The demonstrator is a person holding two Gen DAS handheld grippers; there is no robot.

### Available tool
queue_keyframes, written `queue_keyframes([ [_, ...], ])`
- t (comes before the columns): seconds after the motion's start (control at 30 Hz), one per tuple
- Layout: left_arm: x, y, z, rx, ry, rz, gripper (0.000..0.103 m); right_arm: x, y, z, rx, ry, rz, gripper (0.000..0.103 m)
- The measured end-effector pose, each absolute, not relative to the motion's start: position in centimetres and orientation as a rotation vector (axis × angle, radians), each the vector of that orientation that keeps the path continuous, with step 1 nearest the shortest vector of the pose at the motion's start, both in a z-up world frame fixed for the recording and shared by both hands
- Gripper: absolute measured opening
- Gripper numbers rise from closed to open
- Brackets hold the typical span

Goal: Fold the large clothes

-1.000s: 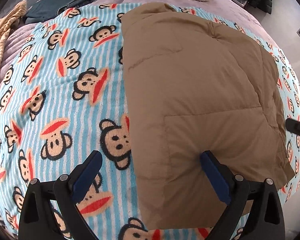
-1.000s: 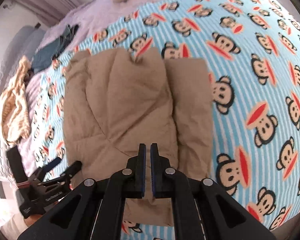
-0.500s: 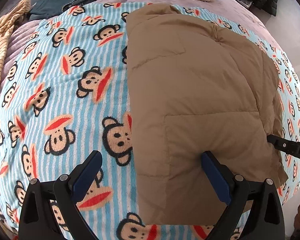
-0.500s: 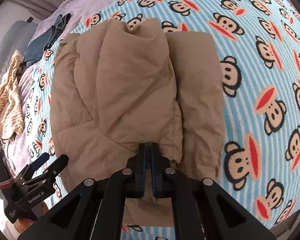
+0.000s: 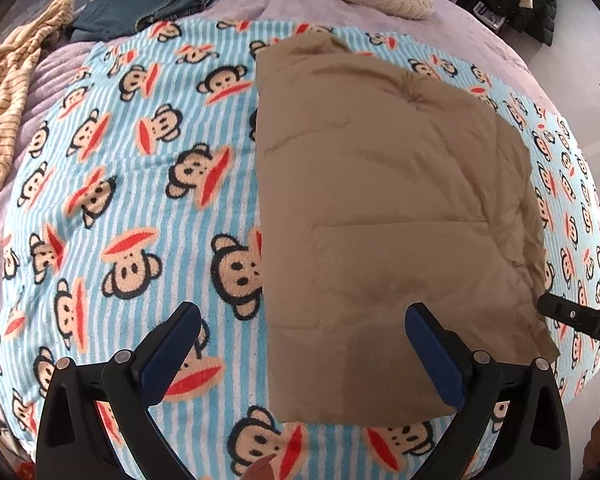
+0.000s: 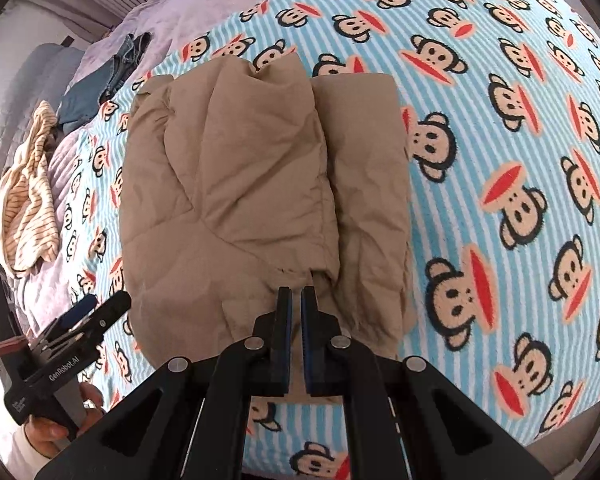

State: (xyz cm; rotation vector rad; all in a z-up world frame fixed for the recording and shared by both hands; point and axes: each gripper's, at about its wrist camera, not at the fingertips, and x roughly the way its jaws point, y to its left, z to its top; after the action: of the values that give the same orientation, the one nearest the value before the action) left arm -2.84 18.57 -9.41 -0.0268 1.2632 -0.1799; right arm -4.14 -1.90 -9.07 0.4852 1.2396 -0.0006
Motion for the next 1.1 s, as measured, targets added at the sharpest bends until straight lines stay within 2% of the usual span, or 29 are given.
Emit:
queue_keyframes([
  [0.13, -3.0, 18.5, -6.4, 0.014, 1.188, -0.155, 0.102, -4.7, -1.9, -7.6, 0.466, 1.218, 0.003, 0.005],
  [0.2, -3.2, 18.5, -4.8, 0.021, 1.146, -0.153, 0.102, -4.9, -1.9, -6.4, 0.451, 1.195, 0.008, 0.009],
  [0.23, -3.2, 18.5, -3.8, 0.006, 1.125, -0.159, 0.102, -5.0, -1.9, -5.8, 0.446, 1.182, 0.009, 0.024],
  [0.27, -3.1, 18.6, -3.2, -0.005, 1.117, -0.162, 0.102, -5.1, -1.8, -5.2, 0.441, 1.166, 0.008, 0.053],
  [0.3, -3.0, 18.7, -2.5, -0.015, 1.106, -0.158, 0.102, -5.2, -1.8, -4.3, 0.433, 1.139, 0.003, 0.068],
  [0.33, -3.0, 18.7, -1.9, -0.018, 1.096, -0.147, 0.102, -5.4, -1.8, -3.6, 0.426, 1.113, 0.000, 0.078],
  [0.5, -3.2, 18.3, 0.3, -0.003, 1.069, -0.116, 0.102, -5.4, -1.4, -0.9, 0.377, 1.051, -0.027, 0.078],
  [0.63, -3.7, 18.0, 1.5, -0.005, 1.057, -0.105, 0.102, -5.6, -1.0, 0.4, 0.332, 1.017, -0.079, 0.084],
  [0.7, -4.0, 17.9, 2.0, -0.007, 1.045, -0.095, 0.102, -5.7, -1.0, 0.9, 0.318, 0.997, -0.090, 0.094],
  [0.73, -4.1, 17.9, 2.3, -0.004, 1.038, -0.086, 0.102, -5.6, -0.9, 1.0, 0.313, 0.991, -0.090, 0.102],
  [1.1, -4.4, 17.9, 2.8, 0.005, 1.027, -0.072, 0.102, -6.1, -1.0, 1.7, 0.296, 0.962, -0.132, 0.103],
])
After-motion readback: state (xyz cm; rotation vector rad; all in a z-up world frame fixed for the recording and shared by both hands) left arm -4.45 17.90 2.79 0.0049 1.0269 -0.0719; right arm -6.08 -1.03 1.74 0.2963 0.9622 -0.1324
